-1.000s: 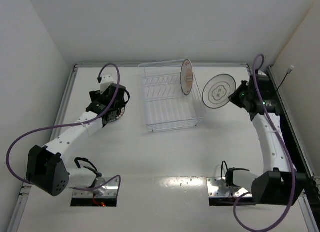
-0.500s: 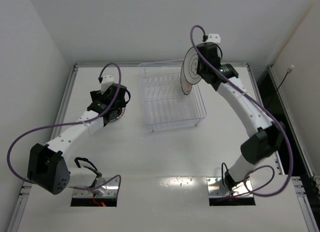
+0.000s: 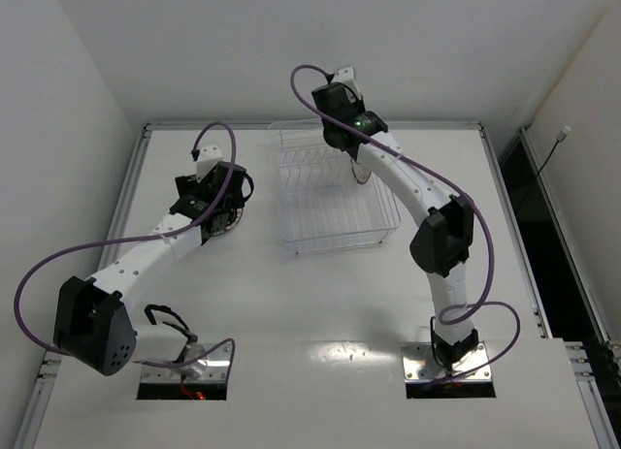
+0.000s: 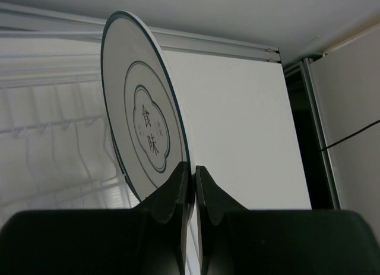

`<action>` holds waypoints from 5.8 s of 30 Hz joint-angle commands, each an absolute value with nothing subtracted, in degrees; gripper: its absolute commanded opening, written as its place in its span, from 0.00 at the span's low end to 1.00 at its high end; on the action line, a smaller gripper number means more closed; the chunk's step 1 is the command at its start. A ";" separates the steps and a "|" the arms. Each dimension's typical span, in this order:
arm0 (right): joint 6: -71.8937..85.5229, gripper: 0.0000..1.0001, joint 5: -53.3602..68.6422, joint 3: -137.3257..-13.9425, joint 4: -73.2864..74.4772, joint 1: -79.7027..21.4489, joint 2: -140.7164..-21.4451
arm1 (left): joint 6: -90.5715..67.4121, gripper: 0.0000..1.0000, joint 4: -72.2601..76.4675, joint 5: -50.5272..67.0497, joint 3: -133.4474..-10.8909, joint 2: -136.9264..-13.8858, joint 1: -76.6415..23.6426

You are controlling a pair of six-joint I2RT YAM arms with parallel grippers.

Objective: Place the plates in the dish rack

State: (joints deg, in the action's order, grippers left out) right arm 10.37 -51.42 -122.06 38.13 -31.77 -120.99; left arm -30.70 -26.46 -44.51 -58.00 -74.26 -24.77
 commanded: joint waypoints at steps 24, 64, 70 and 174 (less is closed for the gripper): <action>16.07 0.26 -42.54 -113.20 39.72 -32.78 -119.98 | -31.46 0.87 -25.58 -50.61 -58.97 -75.06 -24.96; 16.26 0.38 -21.97 -79.45 35.51 -38.76 -75.23 | -36.74 0.13 -25.84 0.79 -62.93 -106.26 10.81; 16.26 0.38 -21.97 -79.45 36.04 -38.76 -74.71 | -35.68 0.00 -24.62 2.54 -62.31 -104.69 10.81; 46.83 0.30 52.55 -61.52 -37.52 -20.83 -103.44 | -32.16 0.00 14.50 43.32 -44.74 -65.65 -5.36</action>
State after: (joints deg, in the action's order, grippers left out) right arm 43.48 49.06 -58.70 -29.23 -20.27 -101.89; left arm -30.48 8.56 40.05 -44.38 -65.34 -4.91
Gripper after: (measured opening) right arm 0.346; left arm 0.021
